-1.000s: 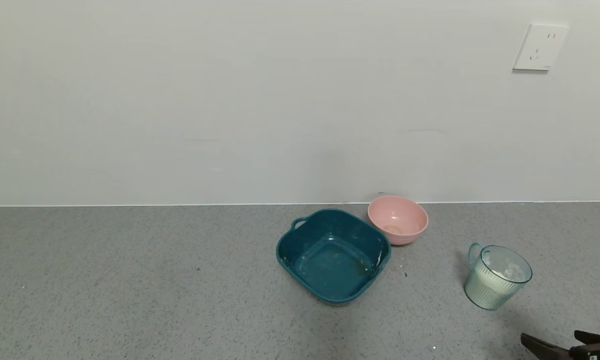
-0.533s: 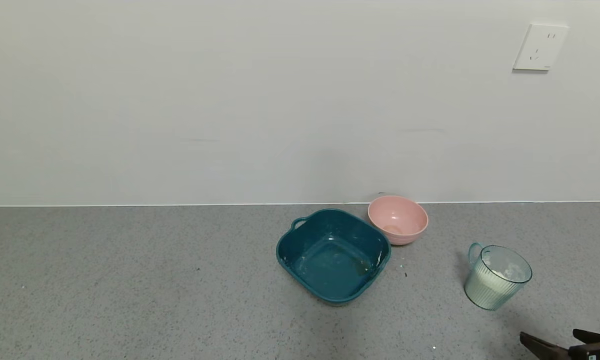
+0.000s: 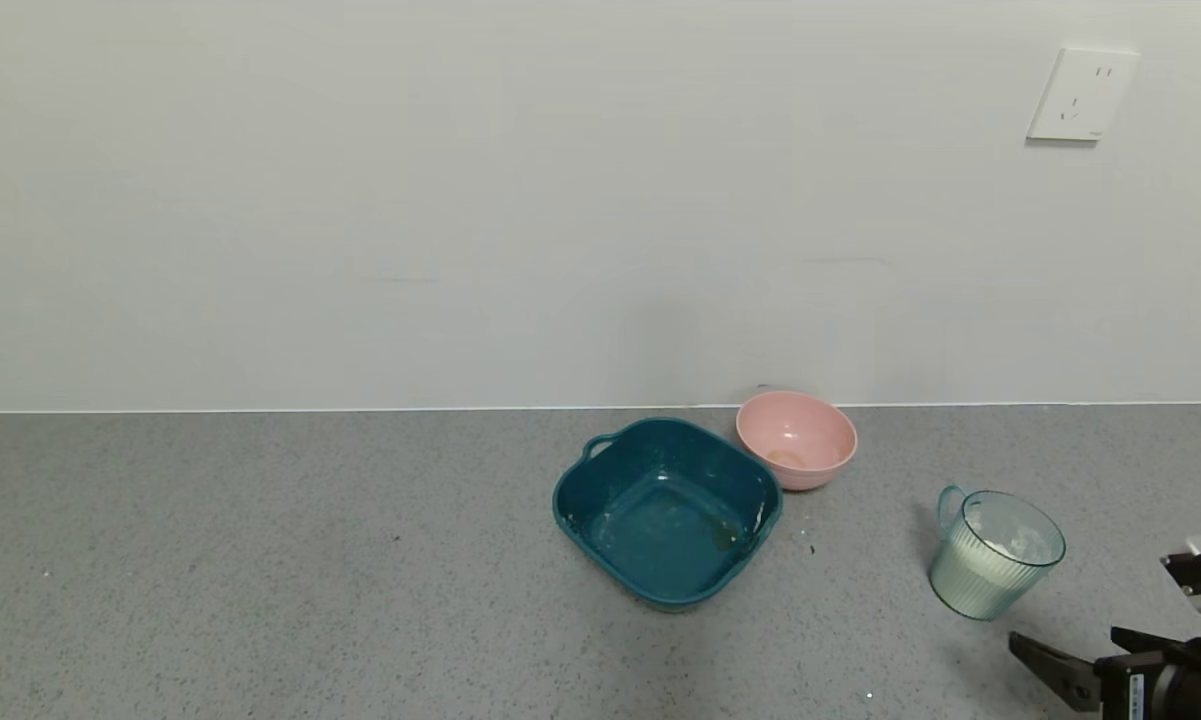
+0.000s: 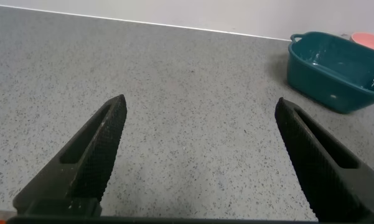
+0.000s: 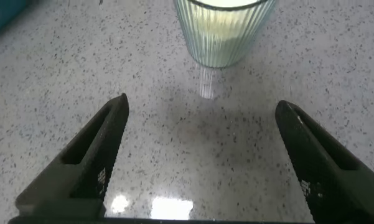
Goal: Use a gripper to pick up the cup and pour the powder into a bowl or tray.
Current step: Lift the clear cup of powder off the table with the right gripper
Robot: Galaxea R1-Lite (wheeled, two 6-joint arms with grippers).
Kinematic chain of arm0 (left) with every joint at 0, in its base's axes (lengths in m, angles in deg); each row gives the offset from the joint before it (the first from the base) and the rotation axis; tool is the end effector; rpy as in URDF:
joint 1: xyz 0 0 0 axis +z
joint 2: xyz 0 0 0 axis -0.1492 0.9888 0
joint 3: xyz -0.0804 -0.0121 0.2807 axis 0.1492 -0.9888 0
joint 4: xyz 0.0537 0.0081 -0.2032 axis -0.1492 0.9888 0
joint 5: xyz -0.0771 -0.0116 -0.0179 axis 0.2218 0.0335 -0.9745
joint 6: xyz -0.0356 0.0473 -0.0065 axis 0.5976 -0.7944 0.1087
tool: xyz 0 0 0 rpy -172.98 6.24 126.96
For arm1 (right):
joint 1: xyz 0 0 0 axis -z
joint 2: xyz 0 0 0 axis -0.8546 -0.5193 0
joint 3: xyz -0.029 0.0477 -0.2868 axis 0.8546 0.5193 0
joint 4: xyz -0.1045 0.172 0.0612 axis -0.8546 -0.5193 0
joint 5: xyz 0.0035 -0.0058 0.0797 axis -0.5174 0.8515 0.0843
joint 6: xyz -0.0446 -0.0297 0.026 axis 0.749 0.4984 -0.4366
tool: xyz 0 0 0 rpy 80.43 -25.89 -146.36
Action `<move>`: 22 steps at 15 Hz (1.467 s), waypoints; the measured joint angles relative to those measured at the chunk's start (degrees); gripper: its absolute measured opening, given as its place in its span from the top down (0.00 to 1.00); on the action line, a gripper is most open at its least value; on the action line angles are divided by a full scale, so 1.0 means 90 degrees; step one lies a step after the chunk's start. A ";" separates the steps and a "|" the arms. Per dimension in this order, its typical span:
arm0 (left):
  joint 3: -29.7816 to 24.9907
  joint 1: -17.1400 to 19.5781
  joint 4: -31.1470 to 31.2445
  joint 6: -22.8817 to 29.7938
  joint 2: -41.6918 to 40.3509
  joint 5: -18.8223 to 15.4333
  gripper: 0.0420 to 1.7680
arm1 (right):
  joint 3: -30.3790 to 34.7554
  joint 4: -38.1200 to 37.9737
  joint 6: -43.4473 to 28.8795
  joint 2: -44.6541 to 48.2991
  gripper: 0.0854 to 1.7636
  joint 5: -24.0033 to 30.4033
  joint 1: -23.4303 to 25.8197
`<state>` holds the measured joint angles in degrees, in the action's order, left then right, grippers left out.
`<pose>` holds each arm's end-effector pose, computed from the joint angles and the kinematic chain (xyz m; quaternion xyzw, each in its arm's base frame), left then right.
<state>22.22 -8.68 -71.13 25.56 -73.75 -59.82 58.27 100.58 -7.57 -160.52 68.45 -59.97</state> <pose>0.0438 0.0012 0.0758 -0.0624 -0.0011 0.0094 0.9980 0.1922 0.0088 0.0392 0.0361 0.2856 0.0392 0.9569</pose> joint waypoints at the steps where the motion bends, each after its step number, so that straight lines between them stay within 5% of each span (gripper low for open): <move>1: 0.0000 0.0000 -0.0003 0.0000 0.0000 0.0000 0.03 | 0.0009 0.0282 0.0000 -0.0233 0.03 0.0000 0.0011; 13: 0.0000 0.0000 0.0000 0.0000 0.0000 0.0003 0.03 | -0.0037 0.3515 0.0339 -0.3033 0.03 -0.0001 0.0368; 22: 0.0000 0.0000 0.0000 0.0000 0.0000 0.0003 0.03 | -0.0355 0.4198 0.0494 -0.3890 0.03 0.0008 0.0466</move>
<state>22.22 -8.68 -71.13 25.56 -73.75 -59.80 55.08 138.36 -3.12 -195.53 68.53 -55.78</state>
